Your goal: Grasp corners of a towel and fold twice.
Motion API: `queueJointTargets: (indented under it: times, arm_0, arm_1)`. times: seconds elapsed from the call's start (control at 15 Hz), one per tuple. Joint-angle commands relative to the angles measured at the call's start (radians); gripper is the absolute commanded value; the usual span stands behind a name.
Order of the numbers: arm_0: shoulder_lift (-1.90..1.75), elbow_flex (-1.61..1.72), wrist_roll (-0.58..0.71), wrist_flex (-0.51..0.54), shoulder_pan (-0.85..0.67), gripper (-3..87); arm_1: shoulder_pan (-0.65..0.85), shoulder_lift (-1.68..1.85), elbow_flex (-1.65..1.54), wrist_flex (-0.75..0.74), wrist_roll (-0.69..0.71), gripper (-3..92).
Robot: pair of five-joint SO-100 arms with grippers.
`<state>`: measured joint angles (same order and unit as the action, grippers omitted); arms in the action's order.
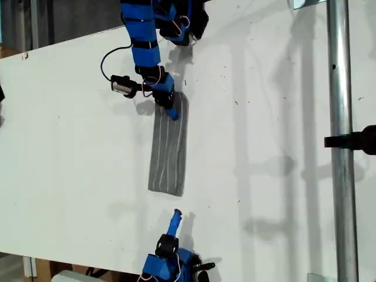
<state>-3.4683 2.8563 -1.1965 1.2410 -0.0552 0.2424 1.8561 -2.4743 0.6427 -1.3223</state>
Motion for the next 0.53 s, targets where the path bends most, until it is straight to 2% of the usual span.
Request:
queueJointTargets:
  times: [0.0,0.13,0.33,0.4,0.47]
  arm_0:
    - [-0.006,-0.017,-0.011,0.003,0.014,33.9]
    - [-0.006,-0.017,-0.006,0.003,0.014,33.8]
    - [-0.006,-0.018,0.000,0.000,0.008,33.4]
    - [-0.006,-0.018,0.000,-0.005,0.008,33.3]
    - [-0.006,-0.015,0.000,-0.006,0.008,33.1]
  arm_1:
    - [0.008,0.110,0.049,0.196,0.003,-0.2]
    - [-0.003,0.295,0.055,0.508,0.011,-0.2]
    - [-0.101,0.465,0.153,0.988,-0.048,-0.2]
    - [-0.137,0.479,0.206,1.028,-0.063,-0.2]
    - [-0.163,0.549,0.190,0.825,-0.009,-0.2]
